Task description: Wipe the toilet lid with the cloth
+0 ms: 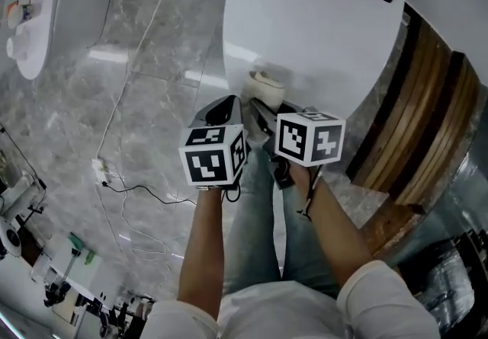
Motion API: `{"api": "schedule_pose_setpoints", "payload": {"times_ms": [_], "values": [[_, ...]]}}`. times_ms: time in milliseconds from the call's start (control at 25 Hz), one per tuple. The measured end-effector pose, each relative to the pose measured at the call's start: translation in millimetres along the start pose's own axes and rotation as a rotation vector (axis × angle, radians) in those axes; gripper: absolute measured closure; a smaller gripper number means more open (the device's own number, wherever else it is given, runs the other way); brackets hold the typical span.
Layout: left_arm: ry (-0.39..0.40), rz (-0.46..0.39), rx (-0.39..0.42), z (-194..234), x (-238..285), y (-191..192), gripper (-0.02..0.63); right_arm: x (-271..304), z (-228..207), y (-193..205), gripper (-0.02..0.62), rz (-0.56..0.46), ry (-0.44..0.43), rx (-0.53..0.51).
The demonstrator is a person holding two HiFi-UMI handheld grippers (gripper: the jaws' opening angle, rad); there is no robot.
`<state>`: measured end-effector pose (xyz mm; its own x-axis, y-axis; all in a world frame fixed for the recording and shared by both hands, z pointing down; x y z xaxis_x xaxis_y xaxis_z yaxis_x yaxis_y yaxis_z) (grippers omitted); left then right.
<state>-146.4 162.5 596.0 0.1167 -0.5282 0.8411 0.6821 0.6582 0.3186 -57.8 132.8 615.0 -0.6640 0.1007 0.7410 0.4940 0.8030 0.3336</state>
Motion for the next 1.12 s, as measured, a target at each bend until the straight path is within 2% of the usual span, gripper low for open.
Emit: {"api": "schedule_pose_setpoints", "payload": {"times_ms": [120,240,360,520,720,920,1120], "values": [[-0.031,-0.024,-0.037,29,-10,-2,0.594,19,16,8,0.508,0.033,0.004,-0.030],[-0.040,-0.025,-0.062,42,-13,6,0.594,27,13,21,0.508,0.056,0.024,-0.043],[-0.024,0.002,-0.046,35,-8,16,0.594,19,1,32,0.508,0.058,0.022,-0.016],[0.009,0.047,-0.001,10,4,23,0.594,-15,-26,43,0.508,0.056,0.080,-0.018],[0.073,0.126,0.113,-39,28,33,0.594,-58,-64,75,0.508,0.029,0.135,0.071],[0.141,0.214,0.240,-100,53,57,0.594,-97,-104,99,0.508,-0.056,0.204,0.210],[0.177,0.278,0.352,-147,64,84,0.594,-111,-119,110,0.508,-0.116,0.204,0.280]]}}
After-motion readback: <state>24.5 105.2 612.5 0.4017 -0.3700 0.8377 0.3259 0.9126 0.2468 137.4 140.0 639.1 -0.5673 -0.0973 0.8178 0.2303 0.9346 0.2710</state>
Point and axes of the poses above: the fingertips, and each gripper's own axes: x forward along the fingers, z to its left, y out of its underside, the point moved 4 cm from there along -x, backward along the fingers, and after that the axes turned 15 degrees about -x, right-handed, at the moved point
